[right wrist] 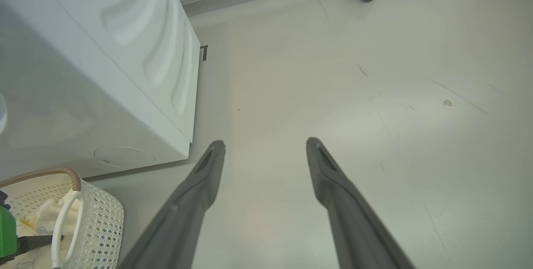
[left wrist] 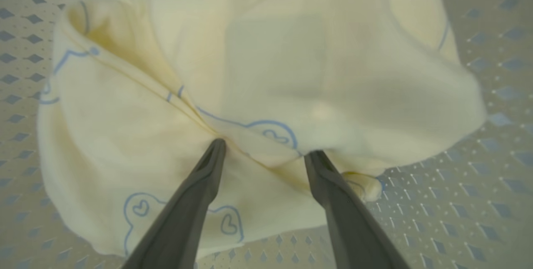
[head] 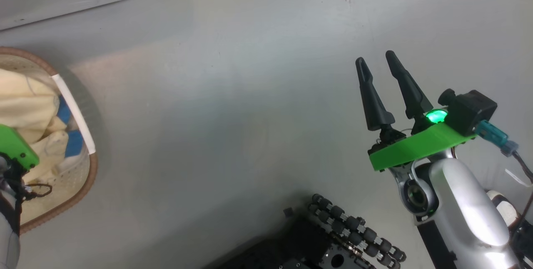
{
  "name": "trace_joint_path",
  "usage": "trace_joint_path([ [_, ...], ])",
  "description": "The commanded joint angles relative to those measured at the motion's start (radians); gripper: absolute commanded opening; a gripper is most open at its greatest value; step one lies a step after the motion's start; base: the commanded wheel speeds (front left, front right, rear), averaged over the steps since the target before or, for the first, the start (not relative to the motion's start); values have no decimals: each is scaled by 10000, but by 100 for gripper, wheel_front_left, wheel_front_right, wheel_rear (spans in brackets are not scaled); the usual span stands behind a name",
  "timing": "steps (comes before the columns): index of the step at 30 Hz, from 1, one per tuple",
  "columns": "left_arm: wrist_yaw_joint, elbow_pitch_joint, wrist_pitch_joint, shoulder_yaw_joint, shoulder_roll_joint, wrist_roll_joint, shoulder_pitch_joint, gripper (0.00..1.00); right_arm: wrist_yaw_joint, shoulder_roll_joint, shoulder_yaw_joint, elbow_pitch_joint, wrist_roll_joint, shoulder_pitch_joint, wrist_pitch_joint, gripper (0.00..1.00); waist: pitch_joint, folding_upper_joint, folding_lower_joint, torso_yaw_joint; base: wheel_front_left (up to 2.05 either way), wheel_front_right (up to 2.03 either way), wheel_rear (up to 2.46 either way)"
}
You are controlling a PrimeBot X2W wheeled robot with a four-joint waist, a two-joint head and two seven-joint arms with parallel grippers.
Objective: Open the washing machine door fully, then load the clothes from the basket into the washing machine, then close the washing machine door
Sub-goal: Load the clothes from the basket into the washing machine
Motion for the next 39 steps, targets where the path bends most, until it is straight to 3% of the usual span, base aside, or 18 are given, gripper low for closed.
trace_joint_path([
  [1, 160, -20, -141, 115, 393, 48, 123, 100, 40, -45, 33, -269, -14, 310, -95, 100, 60, 0, -1, 49, 0, 0, 0],
  [5, 150, -3, -158, 56, 282, 16, 88, 100, 40, -45, -29, -280, -51, 338, -95, 100, 111, 0, -1, 108, 0, 0, 0],
  [6, 112, 0, -172, 30, 259, 15, 75, 45, 40, -45, -36, -280, -55, 330, -95, 100, 116, 0, -1, 122, 0, 0, 0],
  [7, 52, 1, -210, -1, 241, 19, 57, 0, 40, -45, -40, -282, -61, 322, -95, 100, 121, 0, -1, 137, 0, 0, 0],
  [25, -452, 25, -686, -252, -208, -185, 112, 0, 40, -45, 57, -95, -200, 31, -95, 100, -435, 0, -1, 524, 0, 0, 0],
  [32, -661, 23, -1319, -480, -411, -163, 583, 0, 40, -45, 12, 89, -349, 9, -95, 100, -1390, 0, -1, 797, 0, 0, 0],
  [39, -837, -322, -2729, -1031, -734, 71, 950, 0, 40, -45, -142, 282, -644, 166, -95, 100, -2518, 0, -1, 1260, 0, 0, 0],
])
